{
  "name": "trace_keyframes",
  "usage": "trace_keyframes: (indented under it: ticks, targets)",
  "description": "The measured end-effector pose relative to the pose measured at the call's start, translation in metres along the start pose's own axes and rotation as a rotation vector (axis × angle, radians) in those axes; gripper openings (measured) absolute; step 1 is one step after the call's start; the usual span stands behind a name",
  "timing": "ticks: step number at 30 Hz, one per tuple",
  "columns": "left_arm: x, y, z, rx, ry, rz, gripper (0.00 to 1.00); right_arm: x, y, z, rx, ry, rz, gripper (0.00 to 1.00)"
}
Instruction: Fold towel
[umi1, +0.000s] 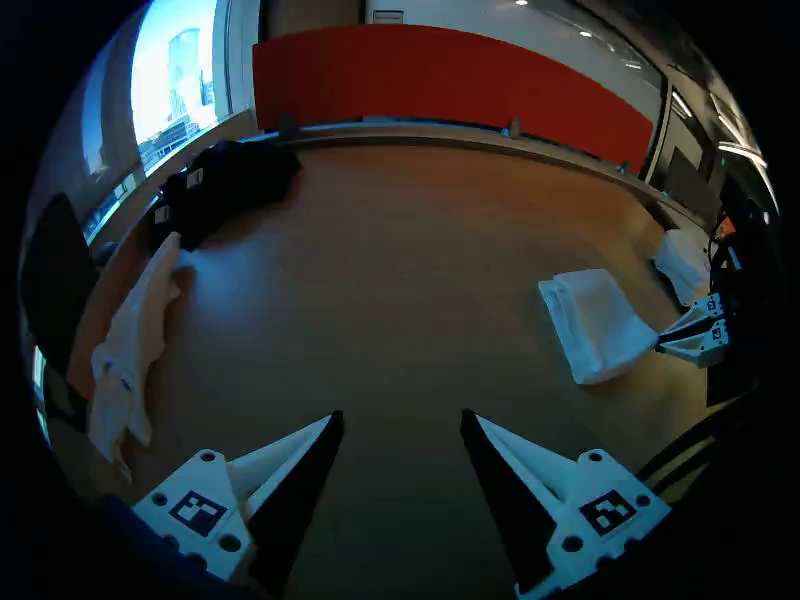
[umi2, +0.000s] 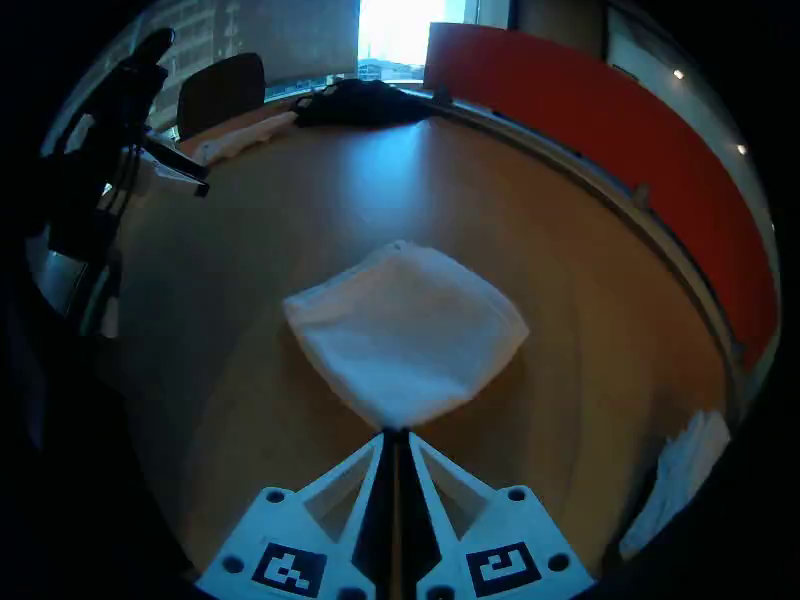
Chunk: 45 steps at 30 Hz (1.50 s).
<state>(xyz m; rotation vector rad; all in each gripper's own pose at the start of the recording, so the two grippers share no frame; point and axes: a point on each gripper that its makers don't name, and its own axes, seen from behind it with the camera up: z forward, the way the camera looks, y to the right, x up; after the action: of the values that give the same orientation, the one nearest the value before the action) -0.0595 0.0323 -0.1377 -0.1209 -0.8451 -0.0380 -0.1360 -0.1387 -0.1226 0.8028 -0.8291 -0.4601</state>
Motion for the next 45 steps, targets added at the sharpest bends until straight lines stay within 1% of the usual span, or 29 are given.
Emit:
trace_keyframes:
  ticks: [8, 21, 27, 33, 39, 45]
  targets:
    - [0.006, -0.001, -0.002, 0.005, 0.017, -0.003, 0.86, 0.038, 0.011, -0.014, -0.023, 0.054, -0.041, 0.05]
    - [0.017, 0.003, -0.008, 0.002, 0.046, -0.004, 0.86, 0.114, 0.029, -0.035, -0.049, 0.165, -0.103, 0.05]
    - [0.021, 0.003, -0.010, 0.002, 0.056, -0.003, 0.86, 0.144, 0.037, -0.042, -0.059, 0.210, -0.115, 0.05]
    - [0.023, 0.003, -0.011, 0.000, 0.062, -0.006, 0.87, 0.161, 0.039, -0.045, -0.065, 0.237, -0.122, 0.05]
    - [0.025, 0.003, -0.012, -0.003, 0.068, -0.005, 0.86, 0.166, 0.042, -0.047, -0.072, 0.243, -0.127, 0.05]
    - [0.028, 0.004, -0.011, -0.007, 0.073, -0.002, 0.86, 0.171, 0.048, -0.053, -0.079, 0.252, -0.118, 0.05]
